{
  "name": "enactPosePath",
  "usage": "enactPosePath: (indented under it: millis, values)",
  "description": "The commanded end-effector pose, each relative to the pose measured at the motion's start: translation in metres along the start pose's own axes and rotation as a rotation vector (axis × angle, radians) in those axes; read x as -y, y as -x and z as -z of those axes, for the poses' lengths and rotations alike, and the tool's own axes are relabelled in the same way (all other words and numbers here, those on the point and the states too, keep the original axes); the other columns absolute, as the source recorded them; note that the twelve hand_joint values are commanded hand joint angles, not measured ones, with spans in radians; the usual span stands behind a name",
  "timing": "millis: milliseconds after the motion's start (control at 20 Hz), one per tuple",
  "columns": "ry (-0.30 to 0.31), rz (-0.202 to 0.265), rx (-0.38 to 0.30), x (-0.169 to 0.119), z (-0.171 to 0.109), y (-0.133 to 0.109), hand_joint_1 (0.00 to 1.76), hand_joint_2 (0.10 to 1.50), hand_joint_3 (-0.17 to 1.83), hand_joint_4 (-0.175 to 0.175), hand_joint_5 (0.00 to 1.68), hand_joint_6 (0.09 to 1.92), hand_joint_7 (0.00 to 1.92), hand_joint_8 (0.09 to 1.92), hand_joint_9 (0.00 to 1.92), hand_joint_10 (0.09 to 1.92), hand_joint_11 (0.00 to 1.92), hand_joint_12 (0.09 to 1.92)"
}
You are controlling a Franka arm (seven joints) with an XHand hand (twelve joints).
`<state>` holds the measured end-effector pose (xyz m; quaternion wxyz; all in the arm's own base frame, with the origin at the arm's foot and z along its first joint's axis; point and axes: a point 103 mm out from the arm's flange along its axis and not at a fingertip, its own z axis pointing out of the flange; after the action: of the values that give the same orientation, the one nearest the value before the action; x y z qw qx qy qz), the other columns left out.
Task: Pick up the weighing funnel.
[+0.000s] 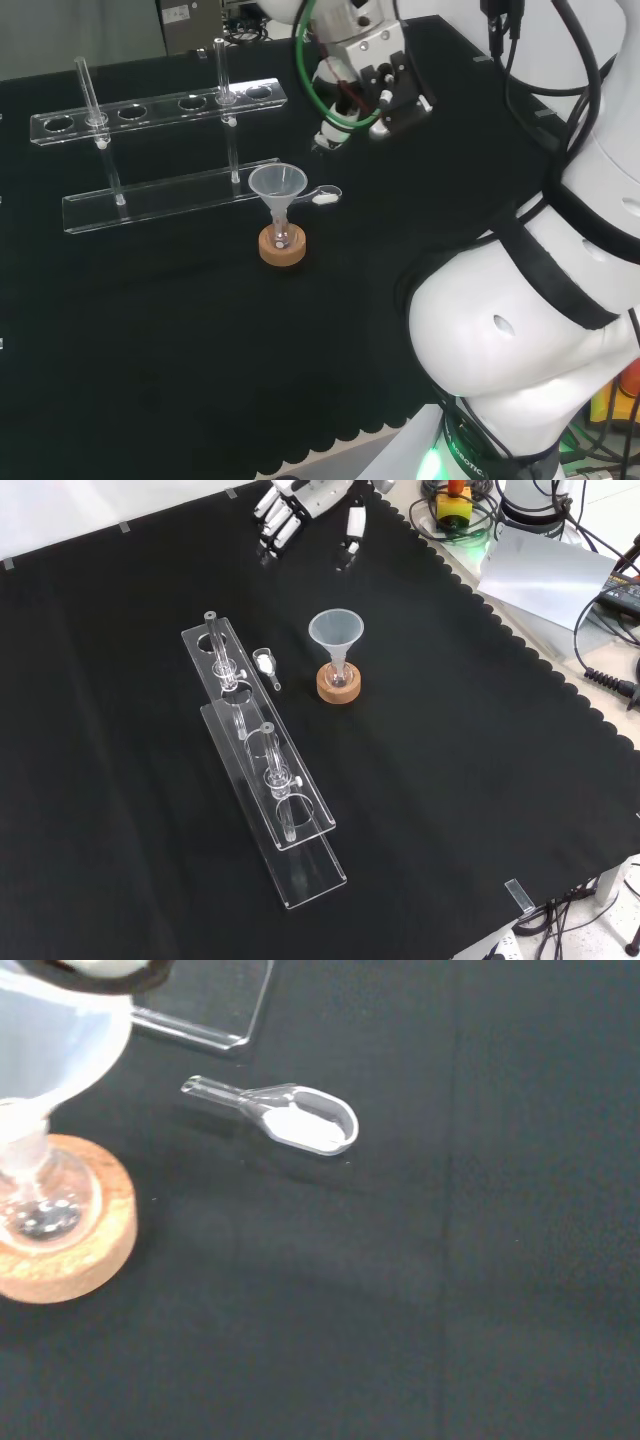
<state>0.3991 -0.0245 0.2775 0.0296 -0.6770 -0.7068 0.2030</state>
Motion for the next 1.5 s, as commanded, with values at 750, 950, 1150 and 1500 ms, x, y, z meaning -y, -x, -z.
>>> enactPosePath:
  millis: [750, 950, 1150, 1500]
  values:
    - [0.020, 0.001, -0.101, -0.047, -0.053, 0.052, 0.82, 0.67, 0.55, -0.053, 0.52, 0.09, 0.37, 0.70, 0.64, 0.59, 0.40, 1.37]
    - [0.009, 0.016, -0.113, -0.062, -0.067, 0.054, 0.84, 0.66, 0.58, -0.053, 0.55, 0.09, 0.39, 0.70, 0.67, 0.58, 0.42, 1.36]
    - [0.004, 0.035, -0.141, -0.075, -0.080, 0.051, 0.85, 0.65, 0.59, -0.053, 0.56, 0.09, 0.40, 0.70, 0.67, 0.58, 0.42, 1.35]
    - [0.005, 0.071, -0.160, -0.099, -0.097, 0.043, 0.86, 0.63, 0.63, -0.056, 0.57, 0.09, 0.41, 0.70, 0.68, 0.57, 0.43, 1.34]
